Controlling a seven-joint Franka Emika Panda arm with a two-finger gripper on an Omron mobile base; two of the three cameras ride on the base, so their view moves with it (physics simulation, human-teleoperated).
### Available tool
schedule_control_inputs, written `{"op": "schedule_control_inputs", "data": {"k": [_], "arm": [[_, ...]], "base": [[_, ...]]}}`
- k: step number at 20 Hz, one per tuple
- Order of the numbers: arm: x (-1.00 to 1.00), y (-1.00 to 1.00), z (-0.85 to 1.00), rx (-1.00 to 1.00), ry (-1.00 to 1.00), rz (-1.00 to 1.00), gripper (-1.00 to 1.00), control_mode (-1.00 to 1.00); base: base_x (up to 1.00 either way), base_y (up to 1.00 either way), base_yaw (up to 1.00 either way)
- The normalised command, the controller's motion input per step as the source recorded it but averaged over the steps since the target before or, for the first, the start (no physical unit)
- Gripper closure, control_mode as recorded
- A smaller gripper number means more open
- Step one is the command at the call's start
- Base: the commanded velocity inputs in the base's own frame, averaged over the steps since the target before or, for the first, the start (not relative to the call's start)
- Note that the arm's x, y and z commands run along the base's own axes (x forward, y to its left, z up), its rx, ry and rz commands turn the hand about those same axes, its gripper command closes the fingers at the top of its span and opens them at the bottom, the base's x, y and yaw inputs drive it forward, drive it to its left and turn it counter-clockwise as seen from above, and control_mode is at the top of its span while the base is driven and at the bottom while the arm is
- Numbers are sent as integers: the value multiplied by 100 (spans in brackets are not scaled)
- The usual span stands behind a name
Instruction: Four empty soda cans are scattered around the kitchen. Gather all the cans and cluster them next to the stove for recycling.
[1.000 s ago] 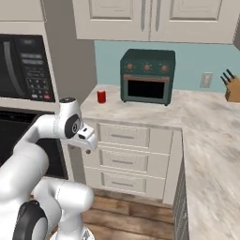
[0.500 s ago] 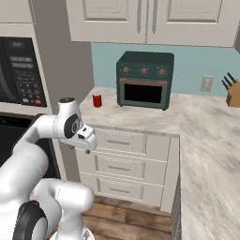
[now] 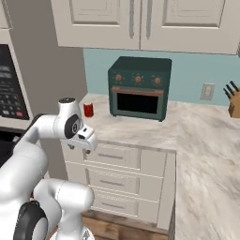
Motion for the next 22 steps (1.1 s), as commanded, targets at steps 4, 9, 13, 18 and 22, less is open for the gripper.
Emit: {"op": "schedule_control_inputs", "data": {"k": [4,9,13,18,22], "arm": [[0,0,0,0,0,0,-100,100],[0,0,0,0,0,0,-100,100],[0,0,0,0,0,0,-100,100],[0,0,0,0,0,0,-100,100],[0,0,0,0,0,0,-100,100]], "base": [[55,-2,7],[72,-6,9],[58,-3,9],[5,0,0],[0,0,0]]}}
